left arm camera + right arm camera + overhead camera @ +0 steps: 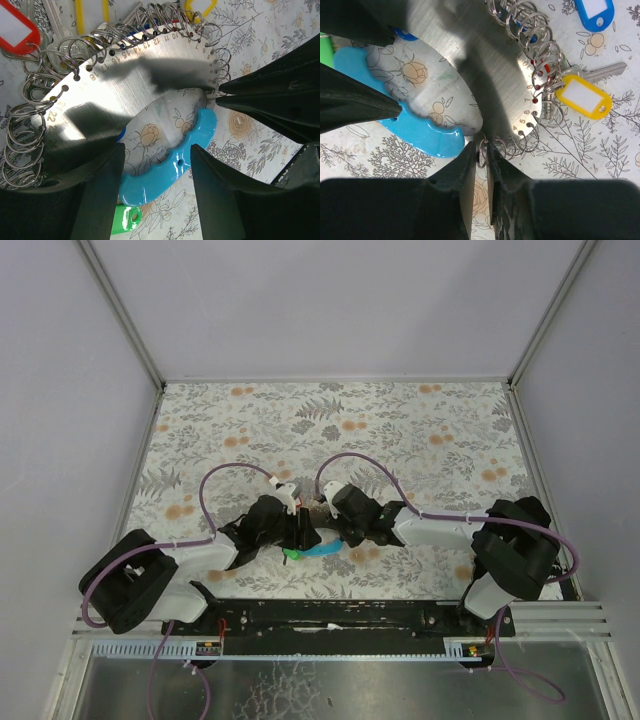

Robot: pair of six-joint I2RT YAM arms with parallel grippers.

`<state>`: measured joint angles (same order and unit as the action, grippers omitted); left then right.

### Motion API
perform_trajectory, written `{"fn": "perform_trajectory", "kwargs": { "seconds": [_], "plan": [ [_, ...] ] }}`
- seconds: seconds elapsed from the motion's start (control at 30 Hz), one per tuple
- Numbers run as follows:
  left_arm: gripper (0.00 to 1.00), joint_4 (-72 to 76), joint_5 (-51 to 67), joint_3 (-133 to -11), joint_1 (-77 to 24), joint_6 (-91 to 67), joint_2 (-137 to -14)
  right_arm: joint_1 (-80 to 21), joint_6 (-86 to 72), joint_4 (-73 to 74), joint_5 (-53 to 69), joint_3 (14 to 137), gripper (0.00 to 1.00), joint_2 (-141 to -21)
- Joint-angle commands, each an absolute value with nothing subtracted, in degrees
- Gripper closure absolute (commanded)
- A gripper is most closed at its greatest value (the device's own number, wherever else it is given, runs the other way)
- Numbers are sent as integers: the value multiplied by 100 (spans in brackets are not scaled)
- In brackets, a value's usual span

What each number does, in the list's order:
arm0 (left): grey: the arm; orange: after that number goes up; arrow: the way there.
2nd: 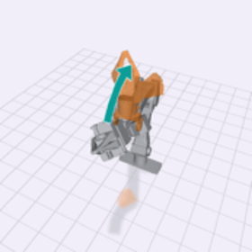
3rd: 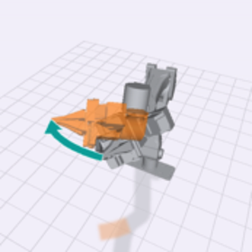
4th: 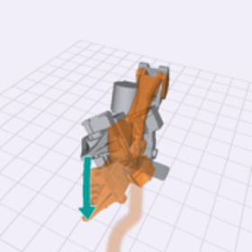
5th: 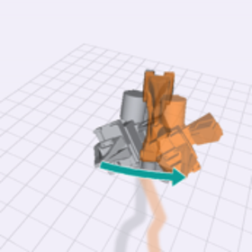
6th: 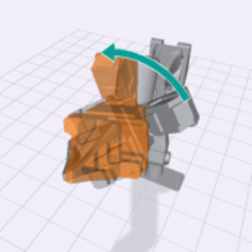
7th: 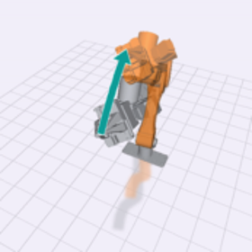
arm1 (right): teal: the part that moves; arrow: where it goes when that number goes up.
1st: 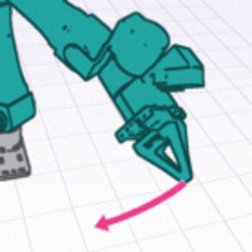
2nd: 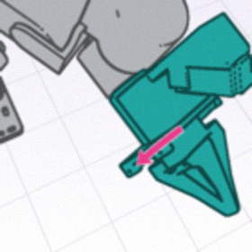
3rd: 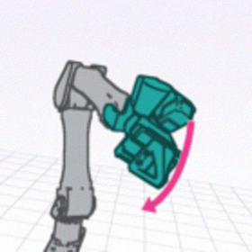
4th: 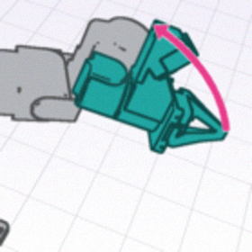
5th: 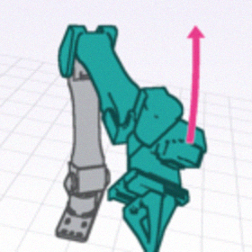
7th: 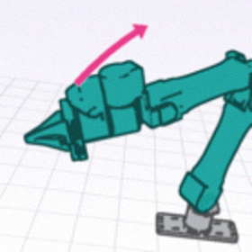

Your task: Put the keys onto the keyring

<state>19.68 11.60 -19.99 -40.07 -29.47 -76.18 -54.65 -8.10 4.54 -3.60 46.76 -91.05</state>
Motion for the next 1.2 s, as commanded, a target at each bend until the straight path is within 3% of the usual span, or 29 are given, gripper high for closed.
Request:
{"fn": "perform_trajectory", "kwargs": {
  "seconds": [0.0,0.4,0.87,1.17],
  "plan": [
    [45,2049,1131,-2043,-3988,-2883,-7551,-5533,-721,610,-720,4913,80,-9097],
    [46,2115,1169,-1993,-3981,-2892,-7445,-5521,-621,308,-600,4700,100,-8667],
    [45,2770,1455,-1481,-3939,-2696,-5807,-5450,189,-1194,426,3981,100,-7210],
    [43,3389,1530,-1449,-3637,-2449,-4937,-4578,196,-2696,2022,3407,100,-6447]
  ]
}}
